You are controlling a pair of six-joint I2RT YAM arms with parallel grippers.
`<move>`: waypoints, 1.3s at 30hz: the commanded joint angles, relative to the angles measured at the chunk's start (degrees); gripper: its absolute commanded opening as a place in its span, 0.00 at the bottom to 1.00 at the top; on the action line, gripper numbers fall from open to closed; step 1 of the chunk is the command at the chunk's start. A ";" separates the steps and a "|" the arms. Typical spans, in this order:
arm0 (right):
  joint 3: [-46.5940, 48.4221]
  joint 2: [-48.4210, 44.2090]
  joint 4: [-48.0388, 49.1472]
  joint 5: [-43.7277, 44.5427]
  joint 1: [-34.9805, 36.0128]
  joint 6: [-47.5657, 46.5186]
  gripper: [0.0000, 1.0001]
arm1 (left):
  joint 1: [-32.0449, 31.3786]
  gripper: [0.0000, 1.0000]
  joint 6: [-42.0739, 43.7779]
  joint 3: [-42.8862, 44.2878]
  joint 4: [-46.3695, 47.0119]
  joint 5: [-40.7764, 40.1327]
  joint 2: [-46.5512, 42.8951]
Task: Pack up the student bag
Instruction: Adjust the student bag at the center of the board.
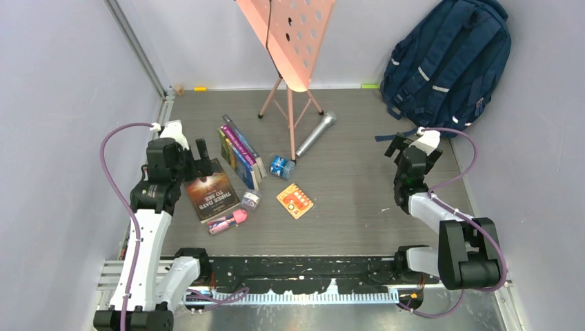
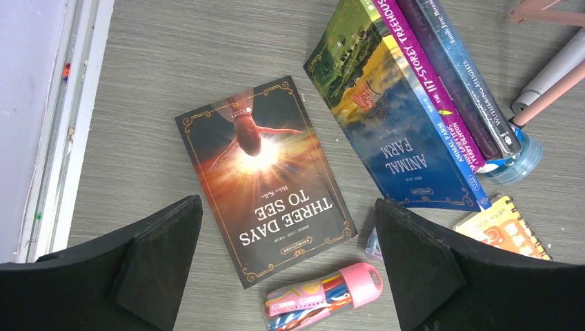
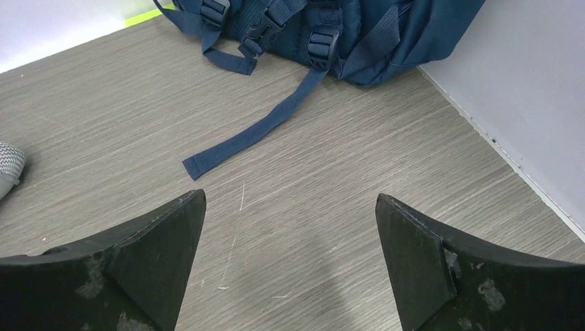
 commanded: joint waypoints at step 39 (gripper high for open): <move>61.03 26.88 -42.90 -9.67 -16.13 6.42 1.00 | 0.47 0.99 -0.41 -0.46 2.84 7.10 -4.38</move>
